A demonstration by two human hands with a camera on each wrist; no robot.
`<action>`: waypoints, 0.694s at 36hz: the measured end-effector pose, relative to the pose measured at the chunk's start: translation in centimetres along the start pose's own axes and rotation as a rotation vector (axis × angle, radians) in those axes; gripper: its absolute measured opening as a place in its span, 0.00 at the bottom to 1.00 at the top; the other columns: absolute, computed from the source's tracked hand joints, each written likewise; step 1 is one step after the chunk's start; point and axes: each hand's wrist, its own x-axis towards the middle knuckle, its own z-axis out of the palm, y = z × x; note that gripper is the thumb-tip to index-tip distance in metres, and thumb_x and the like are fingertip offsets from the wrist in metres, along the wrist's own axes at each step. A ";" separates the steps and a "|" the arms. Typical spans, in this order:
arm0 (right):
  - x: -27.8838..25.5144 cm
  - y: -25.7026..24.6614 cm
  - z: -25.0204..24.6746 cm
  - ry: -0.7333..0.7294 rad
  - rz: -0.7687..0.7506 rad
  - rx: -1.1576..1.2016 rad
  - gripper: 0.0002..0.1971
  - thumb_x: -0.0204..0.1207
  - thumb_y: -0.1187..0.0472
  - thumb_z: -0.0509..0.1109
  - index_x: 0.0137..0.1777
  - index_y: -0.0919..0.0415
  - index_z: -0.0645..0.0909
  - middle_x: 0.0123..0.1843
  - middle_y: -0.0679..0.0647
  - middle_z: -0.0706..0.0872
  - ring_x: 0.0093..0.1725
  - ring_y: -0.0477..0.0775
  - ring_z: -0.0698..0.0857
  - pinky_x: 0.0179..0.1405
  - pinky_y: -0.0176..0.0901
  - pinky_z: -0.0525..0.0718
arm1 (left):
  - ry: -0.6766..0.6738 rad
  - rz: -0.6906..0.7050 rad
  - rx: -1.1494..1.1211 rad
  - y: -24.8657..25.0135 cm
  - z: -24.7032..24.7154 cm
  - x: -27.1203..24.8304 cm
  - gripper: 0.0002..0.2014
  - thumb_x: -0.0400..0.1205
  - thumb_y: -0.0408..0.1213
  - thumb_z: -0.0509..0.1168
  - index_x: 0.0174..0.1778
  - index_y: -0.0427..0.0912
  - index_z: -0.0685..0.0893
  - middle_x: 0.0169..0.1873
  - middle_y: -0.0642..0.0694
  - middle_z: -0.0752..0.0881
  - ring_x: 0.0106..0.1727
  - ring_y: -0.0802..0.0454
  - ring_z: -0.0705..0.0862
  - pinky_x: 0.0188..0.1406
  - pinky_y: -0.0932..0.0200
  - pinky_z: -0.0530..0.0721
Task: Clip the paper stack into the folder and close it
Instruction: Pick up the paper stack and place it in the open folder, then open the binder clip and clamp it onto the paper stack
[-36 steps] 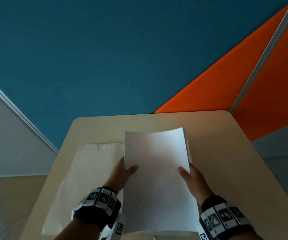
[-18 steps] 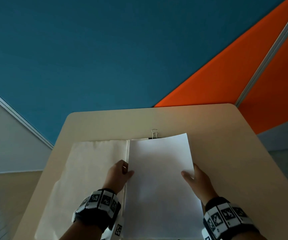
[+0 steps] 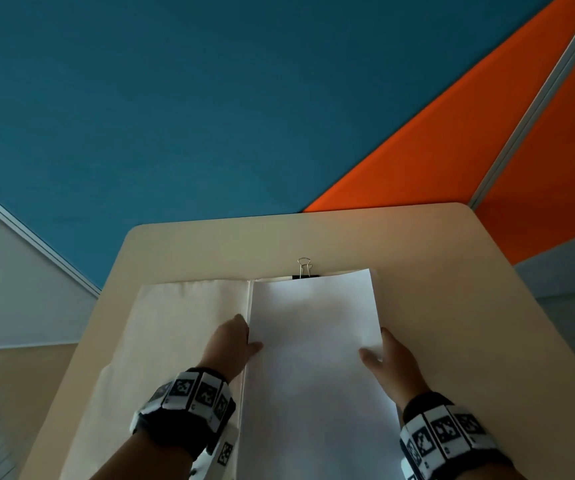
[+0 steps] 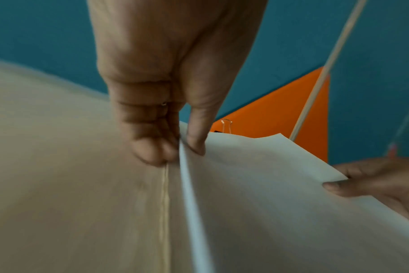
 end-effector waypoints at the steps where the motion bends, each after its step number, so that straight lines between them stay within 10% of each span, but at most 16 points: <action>1: -0.1 0.0 0.0 0.005 -0.003 0.005 0.20 0.74 0.63 0.67 0.63 0.71 0.70 0.64 0.70 0.79 0.65 0.65 0.77 0.62 0.48 0.73 | 0.027 0.039 0.065 0.6 -0.6 0.1 0.13 0.75 0.39 0.68 0.36 0.43 0.68 0.41 0.40 0.83 0.52 0.38 0.81 0.52 0.49 0.77; 8: 0.2 0.6 -0.1 -0.029 -0.010 0.099 0.18 0.74 0.63 0.67 0.63 0.66 0.72 0.61 0.63 0.84 0.58 0.59 0.83 0.54 0.41 0.76 | 0.266 0.264 -0.054 6.7 -6.7 3.5 0.16 0.75 0.38 0.68 0.56 0.35 0.77 0.47 0.36 0.88 0.48 0.41 0.84 0.43 0.59 0.72; 17: 0.2 1.1 0.1 -0.013 -0.045 0.113 0.18 0.74 0.64 0.67 0.64 0.65 0.72 0.52 0.50 0.79 0.53 0.53 0.83 0.44 0.29 0.69 | -0.176 0.249 0.195 10.9 -3.9 9.5 0.21 0.82 0.47 0.56 0.68 0.39 0.72 0.63 0.38 0.83 0.65 0.42 0.78 0.67 0.52 0.72; 25: 0.8 1.5 0.6 -0.003 -0.024 0.114 0.21 0.73 0.62 0.68 0.65 0.66 0.71 0.62 0.62 0.83 0.57 0.57 0.84 0.49 0.36 0.72 | -0.272 0.177 0.142 11.4 -3.3 10.4 0.22 0.84 0.43 0.51 0.53 0.28 0.81 0.59 0.31 0.82 0.63 0.38 0.77 0.64 0.49 0.71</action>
